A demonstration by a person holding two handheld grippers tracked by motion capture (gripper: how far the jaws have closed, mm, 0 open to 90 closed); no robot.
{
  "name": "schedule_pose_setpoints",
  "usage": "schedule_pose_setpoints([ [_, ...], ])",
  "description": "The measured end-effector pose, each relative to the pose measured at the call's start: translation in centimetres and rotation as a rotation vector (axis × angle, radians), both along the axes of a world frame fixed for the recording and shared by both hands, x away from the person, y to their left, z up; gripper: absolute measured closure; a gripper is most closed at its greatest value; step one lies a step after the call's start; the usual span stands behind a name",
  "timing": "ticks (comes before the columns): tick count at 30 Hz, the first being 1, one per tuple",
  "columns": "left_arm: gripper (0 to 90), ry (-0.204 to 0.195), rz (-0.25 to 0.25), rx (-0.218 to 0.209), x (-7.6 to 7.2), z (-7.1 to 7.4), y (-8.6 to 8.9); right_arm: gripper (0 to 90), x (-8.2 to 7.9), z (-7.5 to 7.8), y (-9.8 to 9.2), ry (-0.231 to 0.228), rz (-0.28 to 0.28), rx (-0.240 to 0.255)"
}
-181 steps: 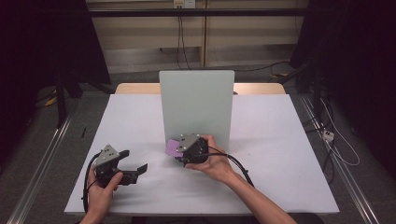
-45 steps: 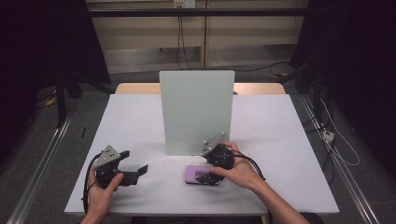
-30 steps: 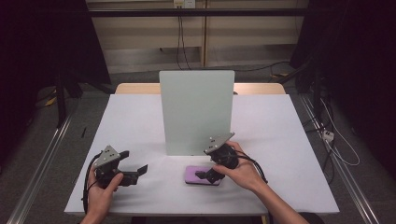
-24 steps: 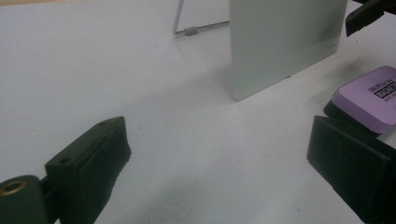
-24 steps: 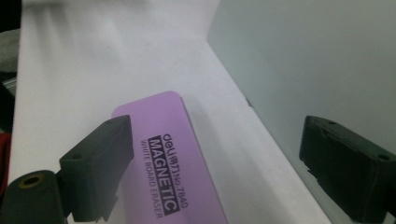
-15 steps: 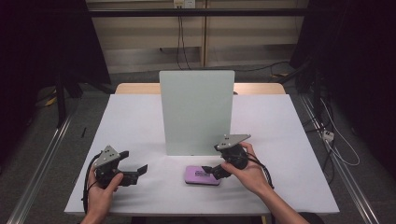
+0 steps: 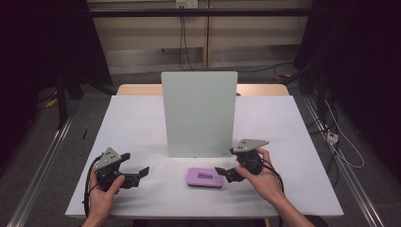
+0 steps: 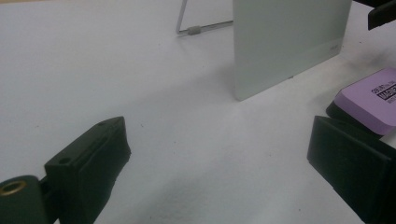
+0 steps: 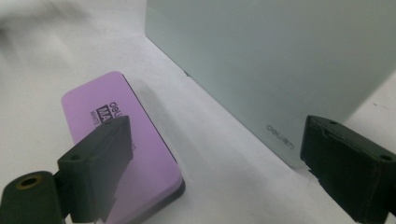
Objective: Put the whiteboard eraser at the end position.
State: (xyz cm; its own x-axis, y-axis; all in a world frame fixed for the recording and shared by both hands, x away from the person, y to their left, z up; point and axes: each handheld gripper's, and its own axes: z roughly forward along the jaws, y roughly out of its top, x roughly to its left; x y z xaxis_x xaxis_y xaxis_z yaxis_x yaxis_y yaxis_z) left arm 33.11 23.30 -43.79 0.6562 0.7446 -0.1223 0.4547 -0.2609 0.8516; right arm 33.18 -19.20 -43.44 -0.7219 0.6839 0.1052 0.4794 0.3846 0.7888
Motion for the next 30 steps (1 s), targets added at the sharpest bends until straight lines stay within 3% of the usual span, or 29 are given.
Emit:
schedule_pose_setpoints([
  [6, 5.4, 0.003, 0.015, -0.002, -0.1, 0.0, 0.1, 8.8, -0.5, -0.1, -1.3, -0.003, -0.043, 0.001],
  [12, 5.6, -0.001, 0.024, -0.005, -0.1, 0.1, 0.1, 8.7, -1.0, 0.2, -2.9, -0.039, -0.087, 0.016],
  [30, 5.5, -0.011, 0.048, -0.013, -0.4, 0.2, 0.1, 8.8, -2.3, -0.8, -7.2, -0.046, -0.200, 0.014],
])
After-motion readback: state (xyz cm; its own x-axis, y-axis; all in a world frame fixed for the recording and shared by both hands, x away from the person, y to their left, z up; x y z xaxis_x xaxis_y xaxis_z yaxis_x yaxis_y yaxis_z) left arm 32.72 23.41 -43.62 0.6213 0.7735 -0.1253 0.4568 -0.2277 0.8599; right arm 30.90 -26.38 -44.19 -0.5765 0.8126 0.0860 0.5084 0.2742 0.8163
